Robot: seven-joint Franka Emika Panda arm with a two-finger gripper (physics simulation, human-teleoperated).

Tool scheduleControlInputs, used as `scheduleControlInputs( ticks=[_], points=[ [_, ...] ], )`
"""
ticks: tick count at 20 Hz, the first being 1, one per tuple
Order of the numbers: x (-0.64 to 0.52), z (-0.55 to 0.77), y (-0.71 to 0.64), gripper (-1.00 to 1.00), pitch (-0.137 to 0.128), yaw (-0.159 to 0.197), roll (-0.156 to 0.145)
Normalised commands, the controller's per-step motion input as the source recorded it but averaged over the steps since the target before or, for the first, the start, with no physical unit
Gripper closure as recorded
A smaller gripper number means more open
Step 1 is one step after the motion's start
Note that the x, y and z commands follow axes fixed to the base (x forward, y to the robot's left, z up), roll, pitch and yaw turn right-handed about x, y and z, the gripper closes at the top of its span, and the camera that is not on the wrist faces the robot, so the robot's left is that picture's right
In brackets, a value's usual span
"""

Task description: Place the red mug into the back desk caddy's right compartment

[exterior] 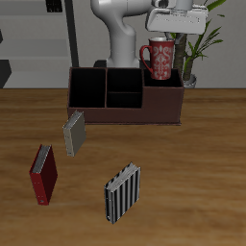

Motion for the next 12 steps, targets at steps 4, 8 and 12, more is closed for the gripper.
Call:
scheduleControlInputs(
  ticks=[4,8,12],
  points=[
    [0.04,-0.13,0.10,1.00,0.030,-0.005,0.016],
    [0.03,-0.20,0.19,1.00,0.038,0.014,0.034],
    [0.01,-0.23,0.01,1.00,0.036,0.005,0.013]
  ],
)
